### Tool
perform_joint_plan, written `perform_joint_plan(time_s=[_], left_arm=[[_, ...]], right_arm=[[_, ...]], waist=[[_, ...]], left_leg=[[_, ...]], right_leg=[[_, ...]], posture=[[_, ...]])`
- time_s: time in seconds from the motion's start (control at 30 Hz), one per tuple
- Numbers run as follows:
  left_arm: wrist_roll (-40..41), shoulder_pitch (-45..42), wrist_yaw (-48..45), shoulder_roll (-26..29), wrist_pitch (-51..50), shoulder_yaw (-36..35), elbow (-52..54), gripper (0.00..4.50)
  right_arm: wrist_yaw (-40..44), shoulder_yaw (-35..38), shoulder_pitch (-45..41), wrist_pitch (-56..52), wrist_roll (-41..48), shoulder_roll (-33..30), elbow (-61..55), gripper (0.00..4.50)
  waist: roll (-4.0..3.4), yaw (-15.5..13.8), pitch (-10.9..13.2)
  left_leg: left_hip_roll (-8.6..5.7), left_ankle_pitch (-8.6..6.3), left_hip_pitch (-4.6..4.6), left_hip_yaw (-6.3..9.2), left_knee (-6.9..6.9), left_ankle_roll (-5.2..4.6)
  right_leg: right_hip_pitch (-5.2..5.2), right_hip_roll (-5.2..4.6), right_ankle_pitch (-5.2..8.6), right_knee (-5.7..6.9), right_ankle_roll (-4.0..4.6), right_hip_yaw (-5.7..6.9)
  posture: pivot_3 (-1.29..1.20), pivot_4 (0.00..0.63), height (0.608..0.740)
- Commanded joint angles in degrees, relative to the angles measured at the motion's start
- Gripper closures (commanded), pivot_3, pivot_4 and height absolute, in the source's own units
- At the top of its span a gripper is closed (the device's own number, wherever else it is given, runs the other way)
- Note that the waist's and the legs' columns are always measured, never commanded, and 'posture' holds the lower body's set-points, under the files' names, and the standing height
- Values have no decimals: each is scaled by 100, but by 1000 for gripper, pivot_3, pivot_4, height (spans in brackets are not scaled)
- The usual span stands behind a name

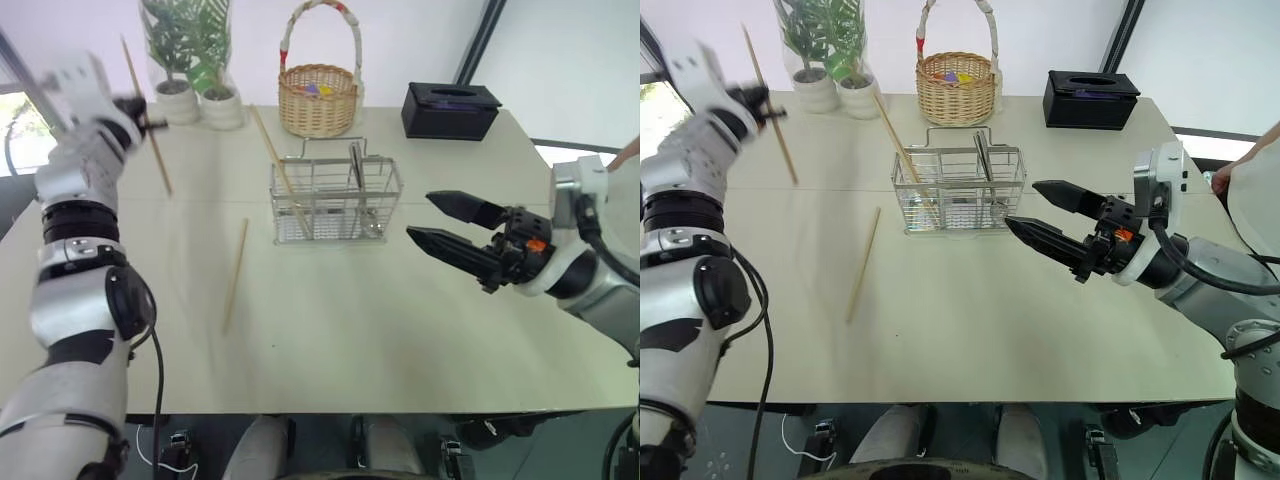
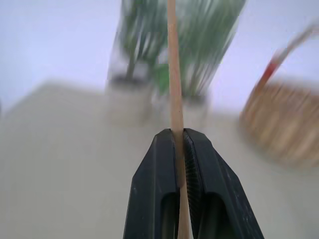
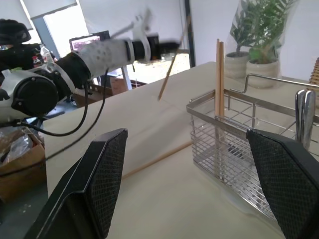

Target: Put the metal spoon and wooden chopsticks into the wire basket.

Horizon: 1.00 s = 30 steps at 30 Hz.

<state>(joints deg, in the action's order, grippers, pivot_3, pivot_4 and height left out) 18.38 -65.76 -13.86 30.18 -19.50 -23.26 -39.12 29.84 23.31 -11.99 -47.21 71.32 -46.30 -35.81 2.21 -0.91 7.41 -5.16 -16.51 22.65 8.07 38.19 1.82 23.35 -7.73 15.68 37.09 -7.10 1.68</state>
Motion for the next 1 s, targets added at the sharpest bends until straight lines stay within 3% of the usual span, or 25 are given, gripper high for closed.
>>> perform_joint_plan(time_s=[0.03,0.17,0.3,0.63,0.93,1.0], left_arm=[[766,18,185,-359,-344,-260,1645,4456],[1233,-13,251,-764,-861,-123,2556,4456],[1310,84,120,-1101,-1026,219,2825,4456],[721,747,-142,-1848,-296,1134,2695,4456],[407,979,-210,-2219,332,1321,2103,4456],[555,1065,-292,-2318,295,1279,2210,3701]], right_arm=[[-145,80,43,90,159,-18,-164,540],[-272,59,135,127,219,19,-238,540],[-331,91,199,153,252,-3,-245,540],[-589,166,250,235,382,6,-288,540],[-842,216,277,330,546,-23,-269,540],[-873,213,268,348,554,-32,-256,540]], waist=[[0,2,-1],[-3,8,-2],[-4,9,-2],[-6,8,-4],[-6,3,-4],[-6,5,-4]], left_leg=[[-1,0,0,0,1,0],[-1,-1,-10,0,3,-3],[3,1,-22,1,3,-2],[0,5,-19,-3,4,-7],[-1,3,-17,-5,4,-11],[0,3,-17,-5,3,-12]], right_leg=[[-2,0,0,-1,0,0],[-9,4,0,3,0,0],[-17,10,0,11,0,2],[-17,9,-1,7,2,3],[-19,7,-1,2,1,4],[-19,8,-1,2,1,5]], posture=[[0,150,650],[0,150,650],[0,150,650],[0,150,650],[0,150,650],[0,150,650]])
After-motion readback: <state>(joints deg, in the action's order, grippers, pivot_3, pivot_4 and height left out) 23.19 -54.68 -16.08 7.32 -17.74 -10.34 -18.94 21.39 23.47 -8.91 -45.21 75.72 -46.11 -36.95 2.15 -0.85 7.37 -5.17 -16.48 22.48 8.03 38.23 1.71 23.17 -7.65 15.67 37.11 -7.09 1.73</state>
